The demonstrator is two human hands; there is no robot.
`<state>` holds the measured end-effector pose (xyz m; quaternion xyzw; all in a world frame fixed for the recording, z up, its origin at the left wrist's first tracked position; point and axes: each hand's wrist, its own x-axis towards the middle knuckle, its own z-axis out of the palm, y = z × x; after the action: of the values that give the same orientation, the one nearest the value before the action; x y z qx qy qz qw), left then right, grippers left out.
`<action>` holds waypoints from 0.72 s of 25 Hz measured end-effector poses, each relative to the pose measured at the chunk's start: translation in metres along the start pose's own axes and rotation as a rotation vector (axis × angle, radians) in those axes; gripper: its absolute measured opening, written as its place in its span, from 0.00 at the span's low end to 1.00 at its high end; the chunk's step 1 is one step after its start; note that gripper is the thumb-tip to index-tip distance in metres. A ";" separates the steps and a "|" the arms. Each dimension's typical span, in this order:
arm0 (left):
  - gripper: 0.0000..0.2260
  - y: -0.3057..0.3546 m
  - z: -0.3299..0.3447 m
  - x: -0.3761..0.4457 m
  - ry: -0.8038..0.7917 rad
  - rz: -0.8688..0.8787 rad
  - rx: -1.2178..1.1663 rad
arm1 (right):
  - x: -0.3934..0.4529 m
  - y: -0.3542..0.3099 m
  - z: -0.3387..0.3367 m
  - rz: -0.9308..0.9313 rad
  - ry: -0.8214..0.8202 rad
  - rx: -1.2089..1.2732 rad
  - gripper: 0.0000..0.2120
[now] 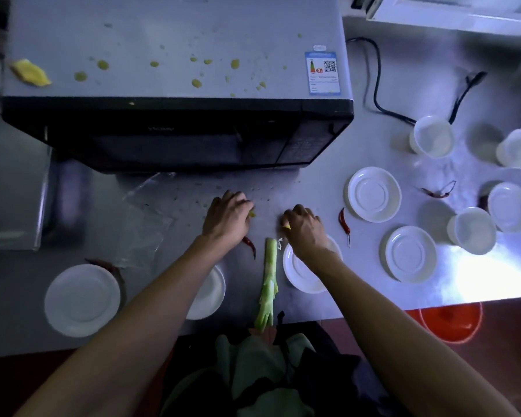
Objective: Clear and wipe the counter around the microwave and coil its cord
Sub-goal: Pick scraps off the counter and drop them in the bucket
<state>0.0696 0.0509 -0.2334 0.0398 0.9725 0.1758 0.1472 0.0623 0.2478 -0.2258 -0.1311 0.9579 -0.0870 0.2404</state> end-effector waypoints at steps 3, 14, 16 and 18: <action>0.06 -0.001 0.000 0.001 -0.003 0.028 0.032 | 0.000 -0.001 -0.001 0.010 0.015 -0.002 0.08; 0.07 -0.002 0.001 0.001 -0.039 0.115 0.011 | -0.011 -0.005 -0.001 0.019 0.025 0.049 0.10; 0.06 -0.002 0.003 0.000 -0.052 0.127 0.015 | -0.016 -0.007 -0.001 0.006 0.055 0.044 0.10; 0.04 -0.002 0.005 -0.002 -0.053 0.148 0.001 | -0.019 -0.010 -0.003 -0.001 0.126 0.071 0.11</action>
<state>0.0732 0.0503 -0.2375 0.1163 0.9628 0.1844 0.1597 0.0792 0.2446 -0.2129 -0.1170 0.9673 -0.1291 0.1841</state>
